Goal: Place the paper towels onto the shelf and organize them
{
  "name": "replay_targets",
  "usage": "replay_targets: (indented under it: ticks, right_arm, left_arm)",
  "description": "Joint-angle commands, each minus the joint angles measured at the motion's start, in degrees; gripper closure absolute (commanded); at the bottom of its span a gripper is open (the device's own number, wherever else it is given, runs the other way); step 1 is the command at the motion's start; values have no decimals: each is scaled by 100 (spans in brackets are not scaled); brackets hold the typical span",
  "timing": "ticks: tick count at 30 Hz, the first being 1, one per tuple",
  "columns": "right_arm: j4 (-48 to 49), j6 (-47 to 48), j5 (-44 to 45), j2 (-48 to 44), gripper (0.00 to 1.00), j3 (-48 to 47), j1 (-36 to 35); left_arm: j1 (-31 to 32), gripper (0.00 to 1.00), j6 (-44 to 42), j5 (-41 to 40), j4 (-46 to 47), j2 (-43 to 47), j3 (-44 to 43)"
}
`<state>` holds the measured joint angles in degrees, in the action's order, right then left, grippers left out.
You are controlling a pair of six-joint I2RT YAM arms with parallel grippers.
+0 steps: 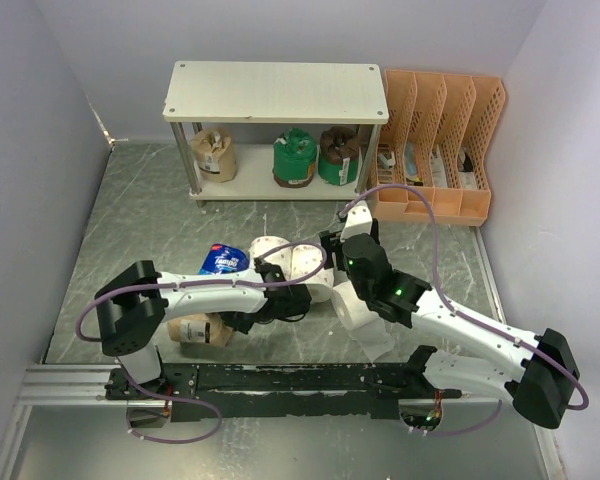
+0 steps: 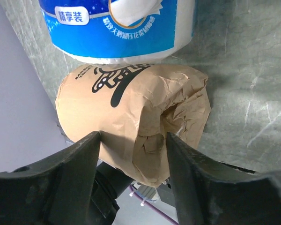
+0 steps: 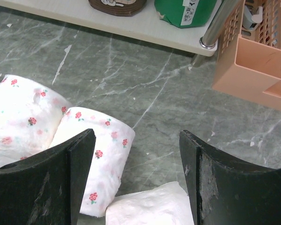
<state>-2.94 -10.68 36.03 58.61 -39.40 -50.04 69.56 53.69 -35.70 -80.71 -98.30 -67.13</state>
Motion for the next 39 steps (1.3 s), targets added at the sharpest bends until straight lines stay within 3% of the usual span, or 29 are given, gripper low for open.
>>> replay_targets:
  ticks: [1, 2, 6, 14, 19, 26, 30, 35, 39]
  right_arm:
    - [75, -79, 128, -55, 28, 25, 2]
    - [68, -83, 138, -45, 28, 20, 3]
    - [27, -126, 141, -77, 28, 34, 4]
    - [-95, -153, 171, -110, 29, -41, 3]
    - [-116, -175, 176, -148, 29, -52, 3]
    - [-175, -220, 173, -224, 29, -113, 3]
    - [-277, -216, 247, -284, 29, -185, -4]
    - [-453, -211, 399, -420, 29, -300, 3]
    - [-650, -236, 595, -599, 29, -486, 1]
  left_arm:
    - [40, 37, 150, -198, -24, -135, -178]
    - [40, 45, 155, -214, -24, -177, -177]
    - [49, 92, 154, -179, -6, -329, -185]
    - [49, 93, -156, 296, 412, 89, -156]
    - [27, 93, -383, 722, 496, 901, -926]
    - [32, 93, -445, 987, 334, 1358, -1894]
    - [31, 93, -26, 522, -24, 1398, -2475]
    - [-2, 93, 233, 76, 272, 1612, -2966]
    - [-52, 93, 1453, -1375, 85, 1829, -2860]
